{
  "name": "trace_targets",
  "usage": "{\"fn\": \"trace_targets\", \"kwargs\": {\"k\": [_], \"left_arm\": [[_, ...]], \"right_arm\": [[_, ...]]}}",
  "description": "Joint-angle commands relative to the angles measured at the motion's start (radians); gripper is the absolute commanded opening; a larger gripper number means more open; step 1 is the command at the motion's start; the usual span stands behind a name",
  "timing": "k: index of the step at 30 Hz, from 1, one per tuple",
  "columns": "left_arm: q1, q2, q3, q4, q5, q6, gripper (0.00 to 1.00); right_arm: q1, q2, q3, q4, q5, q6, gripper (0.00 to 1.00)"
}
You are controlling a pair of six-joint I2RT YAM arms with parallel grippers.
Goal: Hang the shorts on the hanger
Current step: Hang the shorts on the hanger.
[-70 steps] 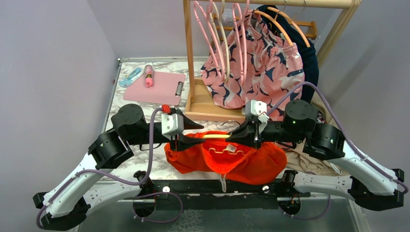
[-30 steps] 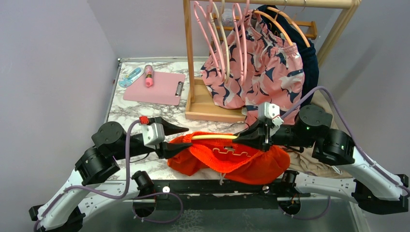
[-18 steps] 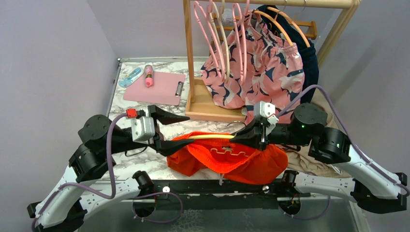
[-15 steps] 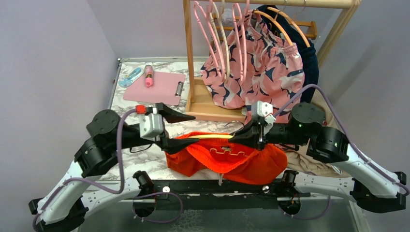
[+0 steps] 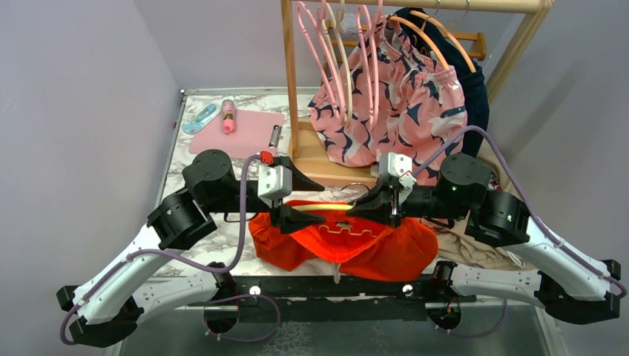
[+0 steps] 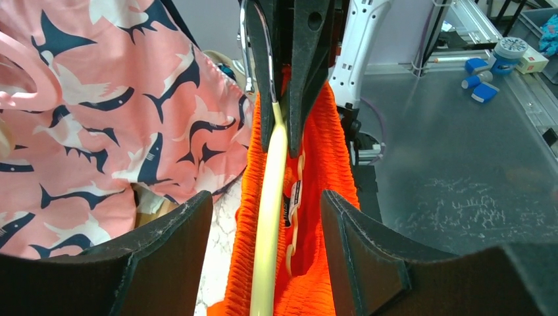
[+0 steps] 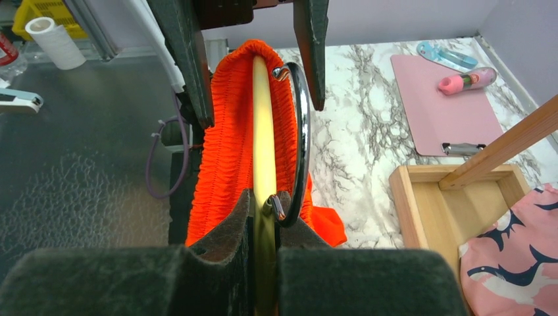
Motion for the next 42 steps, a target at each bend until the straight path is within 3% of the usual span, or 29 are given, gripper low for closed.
{"fn": "trace_targets", "kwargs": {"k": [1,11,18,23,26,29,34,42], "left_arm": [[-0.001,0.001,-0.023,0.004,0.038,0.025,0.64],[-0.001,0.016,-0.058,-0.014,-0.011,0.049,0.52],[-0.001,0.029,-0.045,-0.013,-0.012,0.053,0.28],[-0.001,0.028,-0.04,-0.013,-0.02,0.053,0.0],[-0.001,0.013,-0.049,-0.009,-0.046,0.056,0.0],[-0.001,-0.01,-0.065,-0.001,-0.071,0.058,0.0],[-0.001,-0.048,-0.082,0.008,-0.102,0.063,0.0],[-0.001,-0.094,-0.089,0.008,-0.129,0.065,0.0]], "right_arm": [[0.001,0.001,0.054,0.107,-0.03,-0.013,0.01],[0.0,0.016,0.06,0.112,-0.049,-0.013,0.01],[0.002,0.019,0.05,0.115,-0.059,-0.008,0.01],[0.001,0.025,0.048,0.114,-0.062,-0.008,0.01],[0.002,0.026,0.051,0.112,-0.059,-0.01,0.03],[0.001,0.022,0.057,0.107,-0.018,-0.01,0.24],[0.001,0.019,0.079,0.062,0.064,-0.023,0.39],[0.0,-0.028,0.055,0.016,0.2,-0.036,0.43]]}}
